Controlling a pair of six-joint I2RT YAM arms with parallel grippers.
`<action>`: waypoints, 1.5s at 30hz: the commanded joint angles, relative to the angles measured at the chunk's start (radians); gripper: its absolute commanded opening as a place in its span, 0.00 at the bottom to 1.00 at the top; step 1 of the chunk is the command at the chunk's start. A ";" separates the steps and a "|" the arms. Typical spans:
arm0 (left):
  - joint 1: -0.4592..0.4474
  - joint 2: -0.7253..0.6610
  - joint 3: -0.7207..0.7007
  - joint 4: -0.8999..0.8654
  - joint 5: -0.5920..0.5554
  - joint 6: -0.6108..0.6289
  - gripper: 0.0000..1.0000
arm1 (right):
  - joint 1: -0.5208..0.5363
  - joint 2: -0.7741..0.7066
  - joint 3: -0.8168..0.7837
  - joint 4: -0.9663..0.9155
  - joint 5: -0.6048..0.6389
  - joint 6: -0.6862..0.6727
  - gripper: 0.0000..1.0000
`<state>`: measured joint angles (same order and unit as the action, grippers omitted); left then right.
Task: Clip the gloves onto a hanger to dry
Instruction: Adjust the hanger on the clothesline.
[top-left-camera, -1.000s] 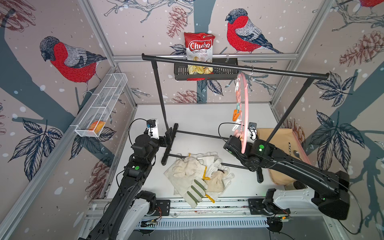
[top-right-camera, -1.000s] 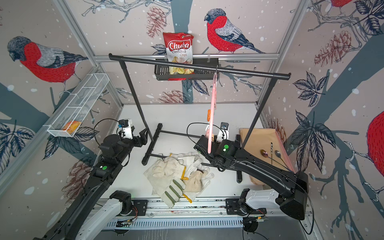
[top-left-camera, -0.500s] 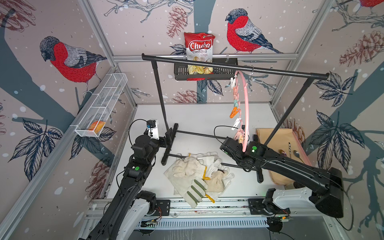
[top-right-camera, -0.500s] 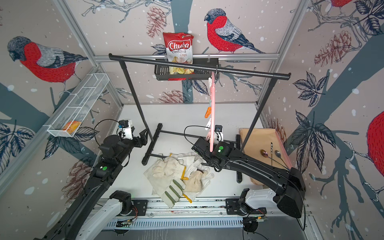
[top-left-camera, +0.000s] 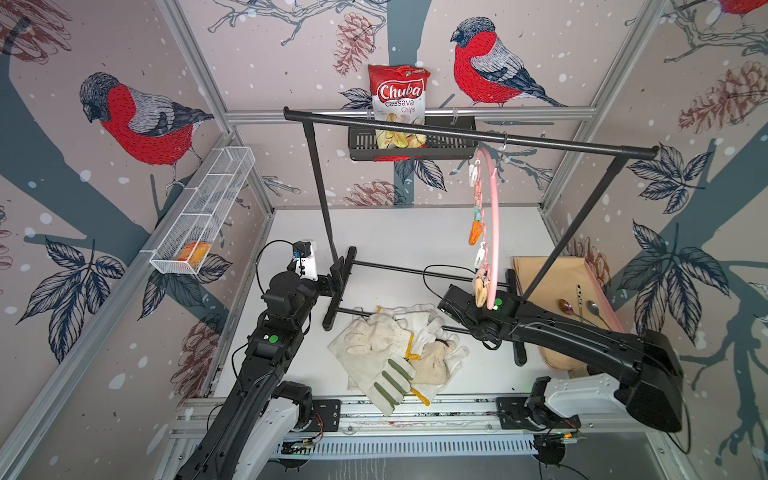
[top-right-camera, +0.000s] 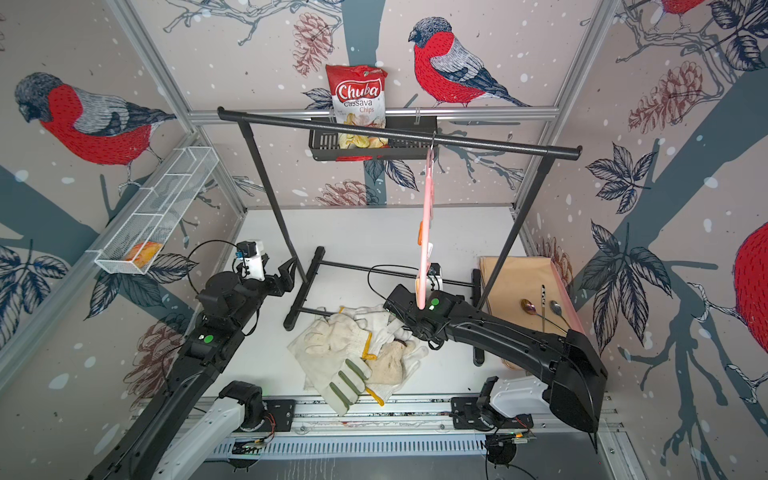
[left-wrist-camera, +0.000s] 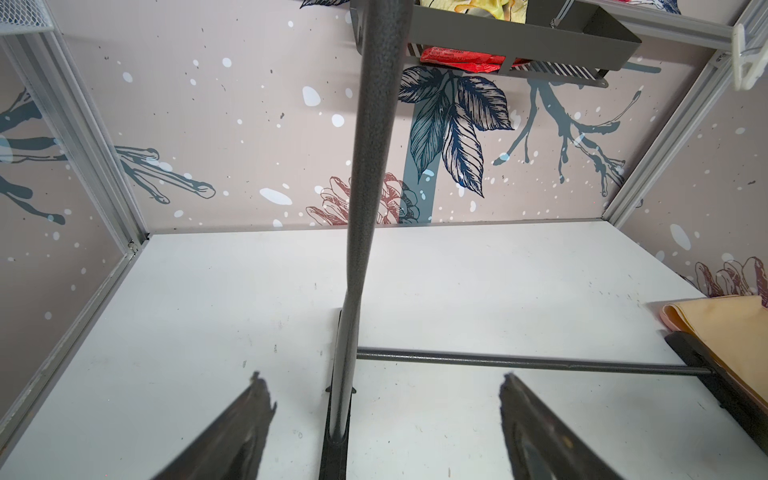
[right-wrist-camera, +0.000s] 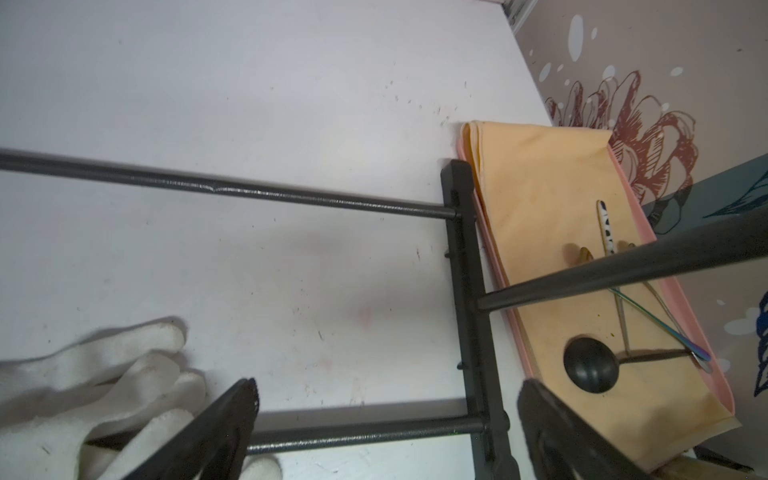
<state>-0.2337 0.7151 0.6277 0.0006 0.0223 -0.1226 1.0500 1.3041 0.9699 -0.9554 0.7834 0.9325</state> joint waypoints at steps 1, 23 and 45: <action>-0.001 -0.002 0.029 0.014 0.022 0.009 0.86 | 0.054 -0.005 -0.027 0.034 -0.130 -0.046 1.00; 0.001 -0.011 0.315 0.034 -0.173 -0.100 0.89 | 0.675 0.133 0.589 -0.032 -0.234 -0.337 0.77; -0.142 0.125 0.332 -0.040 0.136 0.029 0.80 | 0.683 -0.455 0.559 0.443 0.381 -0.437 0.29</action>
<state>-0.3206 0.8181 0.9443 -0.0189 0.1783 -0.1627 1.7336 0.8581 1.5257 -0.4980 0.9794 0.5171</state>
